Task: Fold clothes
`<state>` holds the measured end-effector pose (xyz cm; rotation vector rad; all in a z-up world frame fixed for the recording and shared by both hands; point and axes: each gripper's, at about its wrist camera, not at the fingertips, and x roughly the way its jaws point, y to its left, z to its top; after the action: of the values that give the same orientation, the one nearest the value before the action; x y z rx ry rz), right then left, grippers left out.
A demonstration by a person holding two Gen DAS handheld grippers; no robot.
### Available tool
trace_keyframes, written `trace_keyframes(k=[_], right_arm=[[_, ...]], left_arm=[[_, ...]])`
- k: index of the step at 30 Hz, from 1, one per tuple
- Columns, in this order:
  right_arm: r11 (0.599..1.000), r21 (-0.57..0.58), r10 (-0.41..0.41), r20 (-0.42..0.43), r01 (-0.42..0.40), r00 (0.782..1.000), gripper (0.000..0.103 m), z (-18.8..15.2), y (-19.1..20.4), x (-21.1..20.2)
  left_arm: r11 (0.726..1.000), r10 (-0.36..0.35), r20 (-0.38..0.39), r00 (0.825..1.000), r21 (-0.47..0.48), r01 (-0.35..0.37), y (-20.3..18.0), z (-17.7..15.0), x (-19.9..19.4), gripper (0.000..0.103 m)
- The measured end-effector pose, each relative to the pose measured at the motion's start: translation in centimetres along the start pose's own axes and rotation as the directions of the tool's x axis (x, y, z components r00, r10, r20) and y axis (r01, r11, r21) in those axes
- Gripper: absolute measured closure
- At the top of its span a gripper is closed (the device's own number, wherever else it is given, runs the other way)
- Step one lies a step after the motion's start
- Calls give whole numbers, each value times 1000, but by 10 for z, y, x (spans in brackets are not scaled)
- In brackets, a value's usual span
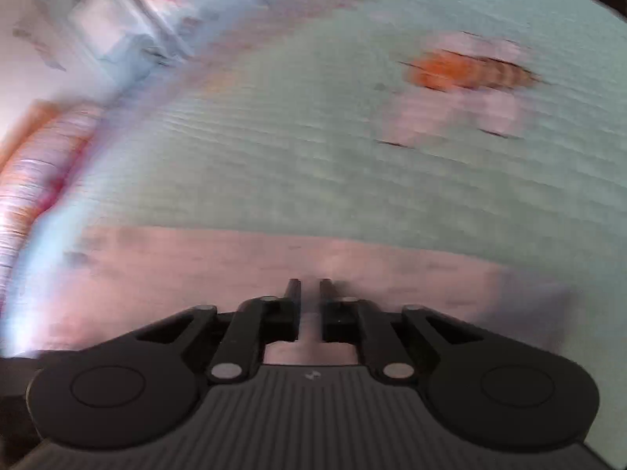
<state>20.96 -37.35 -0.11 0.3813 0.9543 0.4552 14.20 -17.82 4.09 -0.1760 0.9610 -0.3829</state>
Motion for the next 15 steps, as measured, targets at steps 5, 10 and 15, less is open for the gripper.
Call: trace_keyframes(k=[5, 10, 15], right_arm=[[996, 94, -4, 176, -12, 984, 95, -5, -8, -41], [992, 45, -119, 72, 116, 990, 103, -19, -10, -42], [983, 170, -105, 212, 69, 972, 92, -26, -25, -81]], left_arm=[[999, 27, 9, 1000, 24, -28, -5, -3, 2, 57], [997, 61, 14, 998, 47, -62, -13, -6, 3, 55], [995, 90, 10, 996, 48, -90, -19, -7, 1, 51]])
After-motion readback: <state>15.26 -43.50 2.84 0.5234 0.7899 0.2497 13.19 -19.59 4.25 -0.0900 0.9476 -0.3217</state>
